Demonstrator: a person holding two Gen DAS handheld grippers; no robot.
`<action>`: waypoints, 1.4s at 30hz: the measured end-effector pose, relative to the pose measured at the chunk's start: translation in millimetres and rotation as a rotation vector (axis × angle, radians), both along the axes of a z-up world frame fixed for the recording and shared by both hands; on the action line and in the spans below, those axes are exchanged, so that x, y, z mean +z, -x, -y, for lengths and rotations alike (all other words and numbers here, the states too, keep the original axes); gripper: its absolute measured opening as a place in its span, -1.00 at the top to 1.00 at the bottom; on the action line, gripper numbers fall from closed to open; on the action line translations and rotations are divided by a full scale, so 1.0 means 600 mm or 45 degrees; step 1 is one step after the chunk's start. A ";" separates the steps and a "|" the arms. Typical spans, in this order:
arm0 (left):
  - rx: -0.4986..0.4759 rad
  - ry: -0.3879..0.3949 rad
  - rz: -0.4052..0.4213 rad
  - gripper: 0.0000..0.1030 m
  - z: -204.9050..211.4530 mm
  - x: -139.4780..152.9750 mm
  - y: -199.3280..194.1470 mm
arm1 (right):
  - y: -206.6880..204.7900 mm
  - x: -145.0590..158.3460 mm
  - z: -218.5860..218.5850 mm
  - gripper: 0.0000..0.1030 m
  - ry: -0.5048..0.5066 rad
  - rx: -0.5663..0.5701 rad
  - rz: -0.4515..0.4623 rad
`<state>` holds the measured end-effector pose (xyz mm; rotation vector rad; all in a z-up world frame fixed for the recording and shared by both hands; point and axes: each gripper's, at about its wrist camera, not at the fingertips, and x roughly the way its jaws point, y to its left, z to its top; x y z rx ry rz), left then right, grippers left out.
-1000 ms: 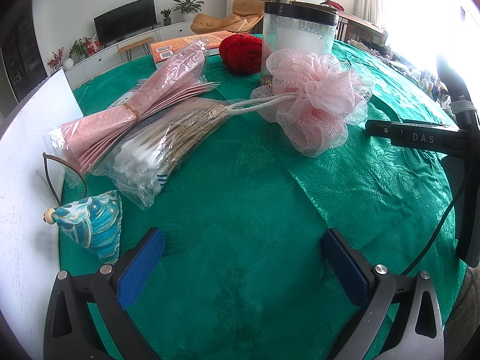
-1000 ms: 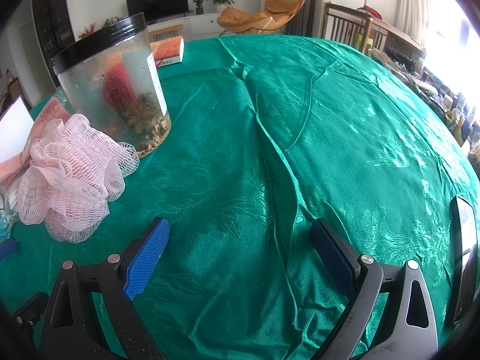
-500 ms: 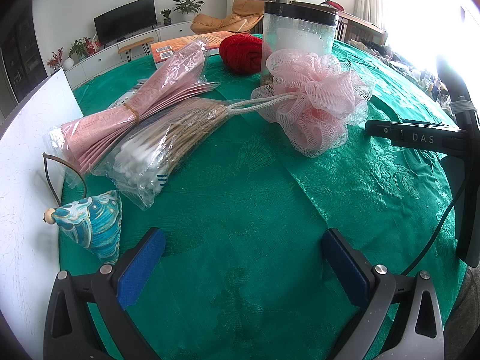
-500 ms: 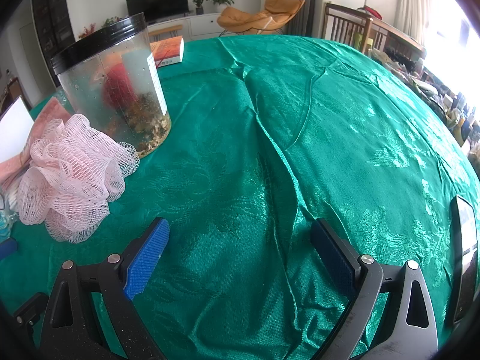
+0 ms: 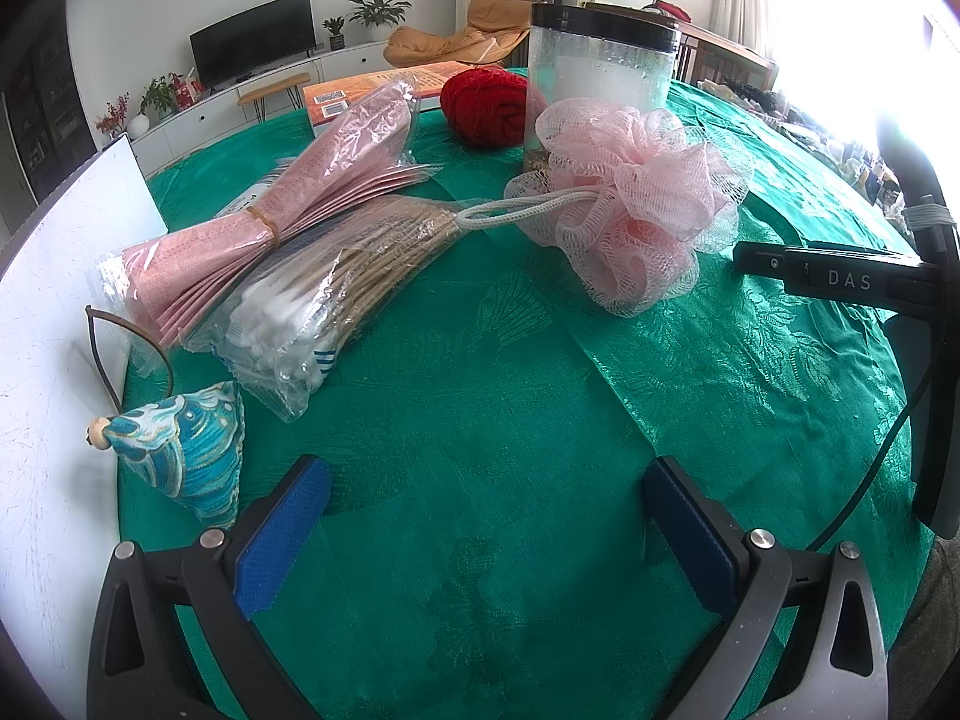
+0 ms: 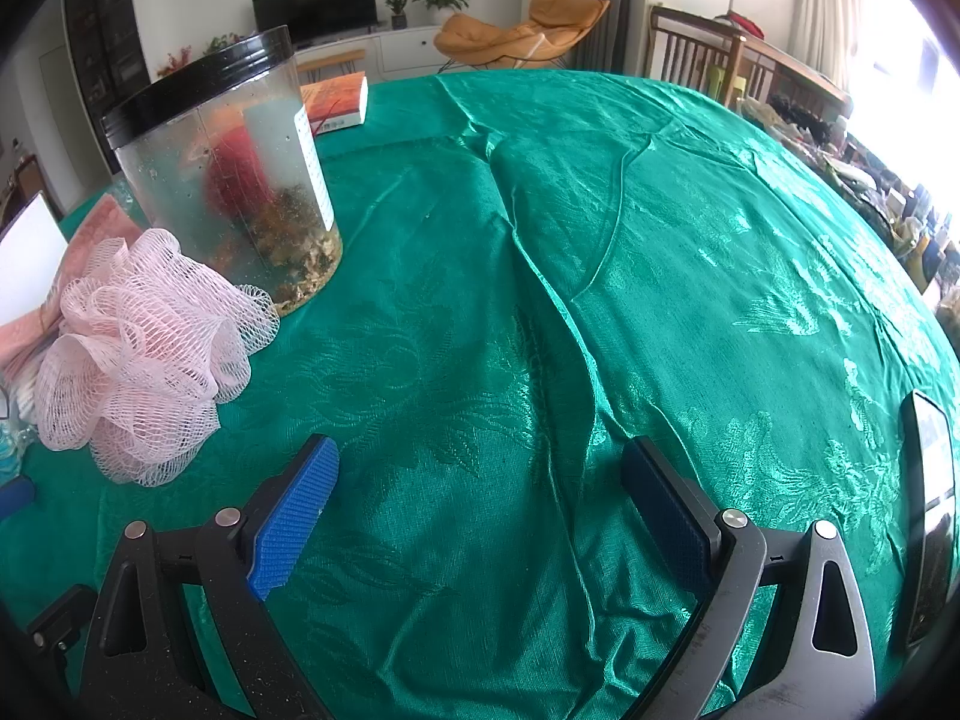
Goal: Organize soft objects
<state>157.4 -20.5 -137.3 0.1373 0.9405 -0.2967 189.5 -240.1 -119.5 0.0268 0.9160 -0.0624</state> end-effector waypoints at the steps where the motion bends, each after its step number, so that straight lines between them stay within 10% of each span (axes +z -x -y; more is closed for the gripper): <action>1: 0.014 0.001 -0.001 -1.00 0.001 0.000 -0.001 | 0.000 0.000 0.000 -0.88 0.000 0.000 0.000; 9: 0.060 0.104 -0.154 -0.99 -0.008 0.022 0.018 | 0.000 0.000 0.000 -0.88 0.000 0.000 0.000; 17: 0.052 0.220 -0.024 -1.00 -0.065 0.164 0.062 | 0.001 0.000 -0.001 -0.88 -0.002 -0.007 0.000; 22: 0.013 0.097 0.073 -1.00 -0.095 0.248 -0.022 | 0.026 0.042 -0.006 -0.83 -0.263 0.108 0.018; 30: -0.046 -0.256 -0.114 -0.98 -0.086 0.131 -0.202 | -0.020 0.052 -0.139 -0.83 -0.316 0.360 -0.033; 31: -0.060 -0.284 -0.119 -0.98 -0.078 0.118 -0.213 | -0.032 0.040 -0.140 -0.77 -0.314 0.352 -0.065; 33: -0.088 -0.318 -0.122 -0.98 -0.061 0.096 -0.233 | -0.040 0.026 -0.125 0.31 -0.364 0.348 -0.094; 36: -0.110 -0.327 -0.128 -0.71 -0.040 0.076 -0.261 | -0.016 0.039 -0.076 0.52 -0.445 0.315 -0.070; 39: -0.104 -0.302 -0.150 0.48 -0.030 0.066 -0.284 | 0.015 0.065 -0.021 0.52 -0.407 0.267 0.003; 42: -0.068 -0.126 -0.122 0.51 -0.053 0.087 -0.284 | 0.014 0.079 0.038 0.52 -0.383 0.153 0.054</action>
